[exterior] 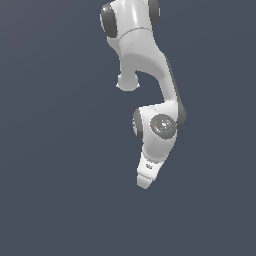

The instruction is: Pick up the object and move it to a goal position.

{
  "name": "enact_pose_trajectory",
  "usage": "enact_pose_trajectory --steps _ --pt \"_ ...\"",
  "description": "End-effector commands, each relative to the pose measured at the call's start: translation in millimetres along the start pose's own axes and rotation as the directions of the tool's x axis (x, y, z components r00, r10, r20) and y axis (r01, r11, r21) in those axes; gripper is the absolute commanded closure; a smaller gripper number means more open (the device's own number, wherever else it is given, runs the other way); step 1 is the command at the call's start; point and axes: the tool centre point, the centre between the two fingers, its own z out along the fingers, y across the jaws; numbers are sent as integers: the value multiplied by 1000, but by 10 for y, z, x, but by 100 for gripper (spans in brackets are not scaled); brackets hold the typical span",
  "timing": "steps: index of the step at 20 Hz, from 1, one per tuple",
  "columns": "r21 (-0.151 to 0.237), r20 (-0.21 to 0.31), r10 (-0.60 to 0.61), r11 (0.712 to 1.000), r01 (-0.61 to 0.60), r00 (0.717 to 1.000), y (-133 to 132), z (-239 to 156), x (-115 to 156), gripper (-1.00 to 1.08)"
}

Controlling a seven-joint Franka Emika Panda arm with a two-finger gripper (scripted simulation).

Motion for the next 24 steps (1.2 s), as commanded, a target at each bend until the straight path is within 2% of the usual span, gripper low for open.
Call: enact_pose_trajectory --steps 1,10,24 --pt "-1 0 0 1000 0 1000 -11 -96 -36 108" --pt "-2 1 0 1000 0 1000 -119 -709 -274 108" --pt "-2 1 -1 1000 1 1000 -376 -2227 -839 108"
